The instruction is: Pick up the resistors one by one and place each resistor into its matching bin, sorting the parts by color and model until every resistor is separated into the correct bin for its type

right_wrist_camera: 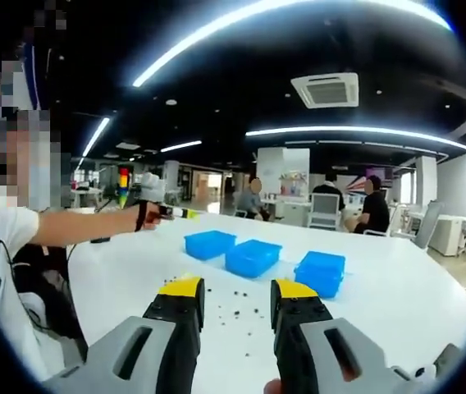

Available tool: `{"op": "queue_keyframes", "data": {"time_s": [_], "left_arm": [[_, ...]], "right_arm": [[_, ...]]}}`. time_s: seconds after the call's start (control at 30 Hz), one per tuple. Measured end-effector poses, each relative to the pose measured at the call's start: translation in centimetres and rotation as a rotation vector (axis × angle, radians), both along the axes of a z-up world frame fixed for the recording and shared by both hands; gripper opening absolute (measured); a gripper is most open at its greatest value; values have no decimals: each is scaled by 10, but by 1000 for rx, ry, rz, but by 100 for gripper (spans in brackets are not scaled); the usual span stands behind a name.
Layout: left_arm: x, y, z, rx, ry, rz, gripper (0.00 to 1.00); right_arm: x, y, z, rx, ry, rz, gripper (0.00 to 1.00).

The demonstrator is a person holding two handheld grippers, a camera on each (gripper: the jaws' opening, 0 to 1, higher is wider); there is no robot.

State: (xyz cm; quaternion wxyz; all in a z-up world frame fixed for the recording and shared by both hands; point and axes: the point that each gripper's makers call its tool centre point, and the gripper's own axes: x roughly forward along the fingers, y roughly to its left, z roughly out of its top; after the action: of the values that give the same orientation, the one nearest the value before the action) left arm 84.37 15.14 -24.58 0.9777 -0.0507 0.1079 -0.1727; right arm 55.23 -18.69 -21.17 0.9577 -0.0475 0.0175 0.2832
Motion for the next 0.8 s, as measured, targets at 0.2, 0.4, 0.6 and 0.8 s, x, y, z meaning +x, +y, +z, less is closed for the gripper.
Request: {"op": "queue_keyframes", "data": {"time_s": [0.2, 0.4, 0.6, 0.8], "left_arm": [[19, 4, -4, 12, 6, 56, 6], [16, 7, 5, 35, -53, 82, 10], [14, 9, 2, 78, -56, 74, 34], [2, 11, 7, 65, -57, 67, 38]], "right_arm": [[-2, 10, 14, 33, -46, 20, 34], [-2, 4, 13, 17, -44, 2, 34], [-4, 7, 13, 3, -52, 9, 33], [-7, 8, 16, 7, -60, 16, 33]]}}
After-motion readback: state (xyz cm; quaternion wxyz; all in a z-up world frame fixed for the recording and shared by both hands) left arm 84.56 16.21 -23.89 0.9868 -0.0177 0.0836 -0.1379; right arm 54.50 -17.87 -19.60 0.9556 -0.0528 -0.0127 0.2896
